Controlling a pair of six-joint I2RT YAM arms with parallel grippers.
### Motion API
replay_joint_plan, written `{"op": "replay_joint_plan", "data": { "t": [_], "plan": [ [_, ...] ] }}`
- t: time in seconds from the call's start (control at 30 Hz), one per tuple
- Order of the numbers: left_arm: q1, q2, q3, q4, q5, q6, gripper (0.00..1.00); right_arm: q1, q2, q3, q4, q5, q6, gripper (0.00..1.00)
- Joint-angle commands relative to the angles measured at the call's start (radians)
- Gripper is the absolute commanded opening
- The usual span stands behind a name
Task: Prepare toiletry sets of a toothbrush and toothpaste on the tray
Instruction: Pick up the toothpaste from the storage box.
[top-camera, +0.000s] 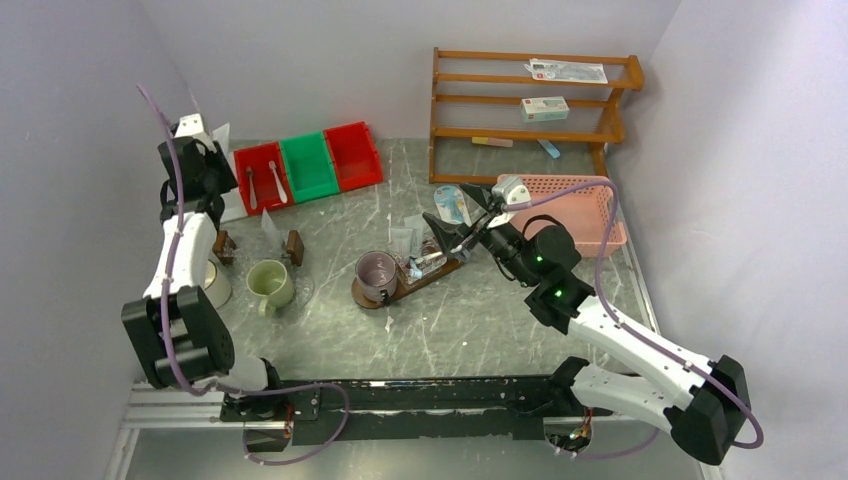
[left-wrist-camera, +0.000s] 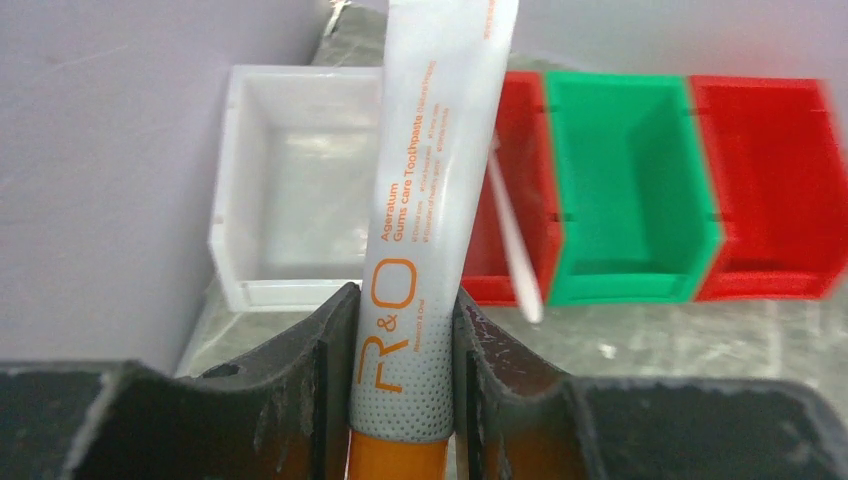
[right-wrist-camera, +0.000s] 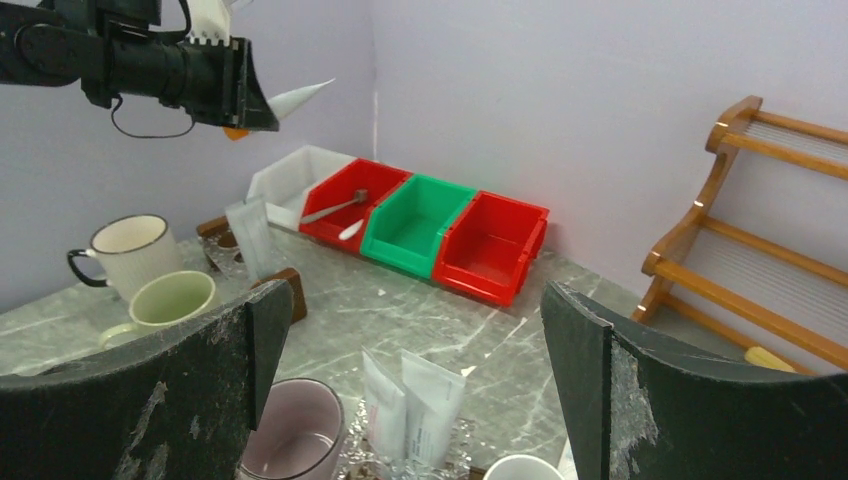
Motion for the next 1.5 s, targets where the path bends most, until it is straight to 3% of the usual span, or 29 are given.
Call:
{"op": "replay_joint_plan", "data": {
  "t": [0.0, 0.53, 0.83, 1.07, 1.3, 1.47],
  "plan": [
    [-0.033, -0.117, -0.071, 0.145, 0.181, -0.090, 0.14, 0.004, 0.006, 0.028, -0.007, -0.047, 0.042, 1.00],
    [-0.272, -0.445, -0.354, 0.386, 0.500, -0.242, 0.14, 0.009, 0.127, 0.112, 0.060, -0.146, 0.303, 1.00],
    [-0.417, -0.517, -0.446, 0.477, 0.558, -0.287, 0.14, 0.021, 0.239, 0.180, 0.099, -0.131, 0.493, 0.99],
    [-0.563, -0.564, -0.516, 0.543, 0.441, -0.292, 0.14, 0.093, 0.336, 0.241, 0.081, 0.016, 0.607, 0.98],
    [-0.732, -0.596, -0.551, 0.558, 0.253, -0.210, 0.13, 0.162, 0.397, 0.289, 0.019, 0.240, 0.722, 0.96],
    [-0.839, -0.606, -0.558, 0.558, 0.149, -0.135, 0.13, 0.169, 0.417, 0.291, -0.002, 0.311, 0.790, 0.91]
  ]
}}
